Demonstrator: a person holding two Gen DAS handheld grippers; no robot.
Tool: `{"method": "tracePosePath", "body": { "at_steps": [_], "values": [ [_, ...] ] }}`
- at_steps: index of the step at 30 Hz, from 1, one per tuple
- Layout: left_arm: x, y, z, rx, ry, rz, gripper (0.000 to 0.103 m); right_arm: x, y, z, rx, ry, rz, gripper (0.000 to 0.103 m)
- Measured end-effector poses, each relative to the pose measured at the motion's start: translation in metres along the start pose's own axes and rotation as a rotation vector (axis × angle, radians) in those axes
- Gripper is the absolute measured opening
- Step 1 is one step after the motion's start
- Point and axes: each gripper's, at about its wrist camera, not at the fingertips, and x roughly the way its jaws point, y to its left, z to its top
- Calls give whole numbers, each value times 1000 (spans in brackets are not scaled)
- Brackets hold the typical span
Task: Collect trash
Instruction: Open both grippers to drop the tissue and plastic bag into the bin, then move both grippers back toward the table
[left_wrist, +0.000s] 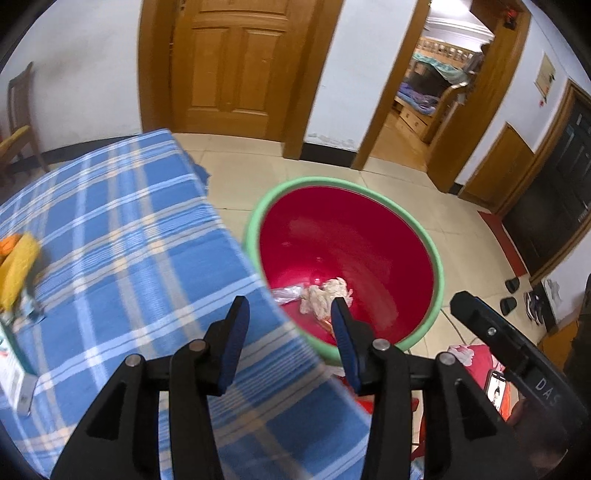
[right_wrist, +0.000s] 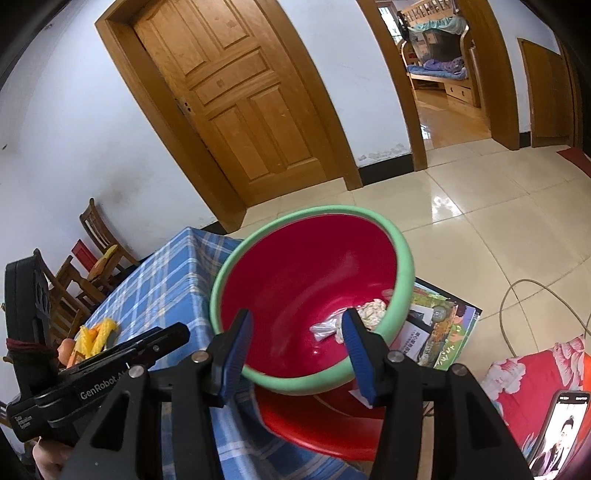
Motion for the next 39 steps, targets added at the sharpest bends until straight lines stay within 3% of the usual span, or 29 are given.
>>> {"method": "tracePosePath", "body": {
  "at_steps": [13, 39],
  "values": [
    [-52, 65, -15, -112, -72, 114, 46, -4, 39, -15, -54, 30, 67, 56],
    [-126, 177, -58, -297, -165, 263, 46, 5, 121, -41, -163, 91, 148, 68]
  ]
}}
